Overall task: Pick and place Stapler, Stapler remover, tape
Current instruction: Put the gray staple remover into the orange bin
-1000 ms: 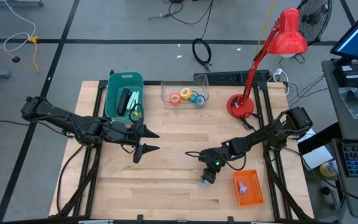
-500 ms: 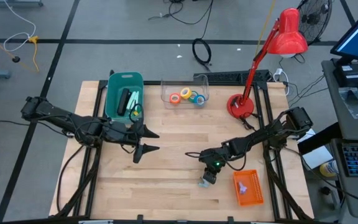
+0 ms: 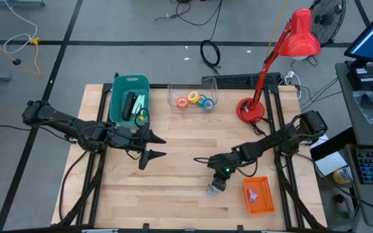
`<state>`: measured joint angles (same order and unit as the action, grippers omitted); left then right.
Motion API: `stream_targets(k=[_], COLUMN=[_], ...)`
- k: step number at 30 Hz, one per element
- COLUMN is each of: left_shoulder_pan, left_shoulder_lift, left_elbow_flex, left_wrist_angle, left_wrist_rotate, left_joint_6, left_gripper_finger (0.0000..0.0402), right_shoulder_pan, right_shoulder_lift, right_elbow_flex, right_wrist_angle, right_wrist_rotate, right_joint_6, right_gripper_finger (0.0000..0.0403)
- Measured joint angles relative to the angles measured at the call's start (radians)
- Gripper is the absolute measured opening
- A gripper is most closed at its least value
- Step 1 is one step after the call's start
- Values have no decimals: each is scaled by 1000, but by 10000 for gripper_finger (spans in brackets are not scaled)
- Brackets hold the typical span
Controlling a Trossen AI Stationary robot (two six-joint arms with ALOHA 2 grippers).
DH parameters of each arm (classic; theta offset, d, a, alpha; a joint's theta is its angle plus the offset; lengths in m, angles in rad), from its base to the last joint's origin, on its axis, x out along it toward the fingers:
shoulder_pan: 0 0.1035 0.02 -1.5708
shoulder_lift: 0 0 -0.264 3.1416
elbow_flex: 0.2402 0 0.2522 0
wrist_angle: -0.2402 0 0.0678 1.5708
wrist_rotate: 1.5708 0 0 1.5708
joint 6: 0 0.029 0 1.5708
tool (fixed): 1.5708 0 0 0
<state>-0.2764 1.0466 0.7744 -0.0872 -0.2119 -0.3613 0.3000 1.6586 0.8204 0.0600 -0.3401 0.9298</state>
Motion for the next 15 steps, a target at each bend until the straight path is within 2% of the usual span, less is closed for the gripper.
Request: stream_targets(k=[4, 9, 15], left_shoulder_pan=[0, 0, 0], left_shoulder_lift=[0, 0, 0], left_elbow_flex=[0, 0, 0], left_wrist_angle=[0, 0, 1], left_wrist_rotate=[0, 0, 0], left_joint_6=[0, 6, 22], left_gripper_finger=[253, 253, 253], right_shoulder_pan=[-5, -22, -19], right_shoulder_lift=[-66, -209, -436], right_elbow_flex=[0, 0, 0], right_wrist_angle=[1, -14, -193], right_wrist_rotate=[-1, -1, 33], right_joint_6=[0, -3, 24], right_gripper_finger=[1, 1, 1])
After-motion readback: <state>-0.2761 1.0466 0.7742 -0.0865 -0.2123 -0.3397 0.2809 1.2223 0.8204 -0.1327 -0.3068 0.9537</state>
